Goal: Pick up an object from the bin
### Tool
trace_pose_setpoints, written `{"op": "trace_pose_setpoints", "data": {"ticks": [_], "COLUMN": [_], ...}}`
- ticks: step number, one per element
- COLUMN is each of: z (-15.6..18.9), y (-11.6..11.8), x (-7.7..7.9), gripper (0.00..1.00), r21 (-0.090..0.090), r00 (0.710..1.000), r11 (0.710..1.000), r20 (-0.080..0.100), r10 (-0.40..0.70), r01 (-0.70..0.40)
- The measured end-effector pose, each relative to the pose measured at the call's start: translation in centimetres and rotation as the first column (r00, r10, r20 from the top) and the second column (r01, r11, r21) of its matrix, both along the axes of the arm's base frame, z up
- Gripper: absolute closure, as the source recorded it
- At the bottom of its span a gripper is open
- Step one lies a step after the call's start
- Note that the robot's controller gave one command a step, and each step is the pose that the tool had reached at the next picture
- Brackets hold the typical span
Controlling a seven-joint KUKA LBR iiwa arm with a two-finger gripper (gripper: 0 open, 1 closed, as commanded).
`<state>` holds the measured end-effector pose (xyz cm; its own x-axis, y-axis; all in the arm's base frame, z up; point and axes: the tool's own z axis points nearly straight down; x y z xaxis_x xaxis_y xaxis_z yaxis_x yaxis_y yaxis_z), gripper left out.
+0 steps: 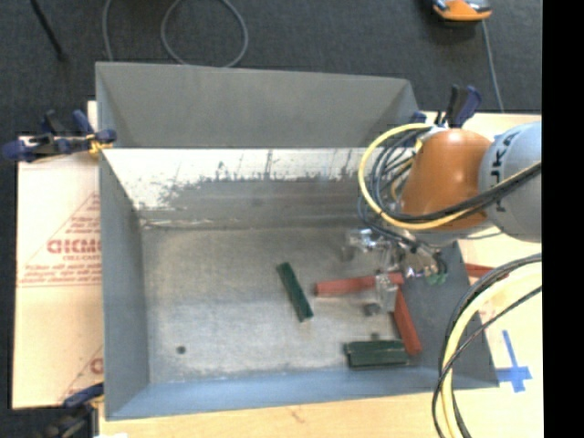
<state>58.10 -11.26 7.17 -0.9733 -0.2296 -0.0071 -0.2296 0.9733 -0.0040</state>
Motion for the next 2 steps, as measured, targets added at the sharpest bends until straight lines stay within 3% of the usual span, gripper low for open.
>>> {"op": "trace_pose_setpoints", "data": {"ticks": [1, 2], "z": [0.0, 0.0], "y": [0.3, 1.4], "x": [0.0, -0.9], "gripper": [1.0, 1.0], "r21": [0.003, 0.005], "r00": [1.0, 0.998], "r11": [1.0, 0.998], "r20": [0.0, -0.003], "r10": [-0.001, -0.058], "r01": [0.001, 0.058]}}
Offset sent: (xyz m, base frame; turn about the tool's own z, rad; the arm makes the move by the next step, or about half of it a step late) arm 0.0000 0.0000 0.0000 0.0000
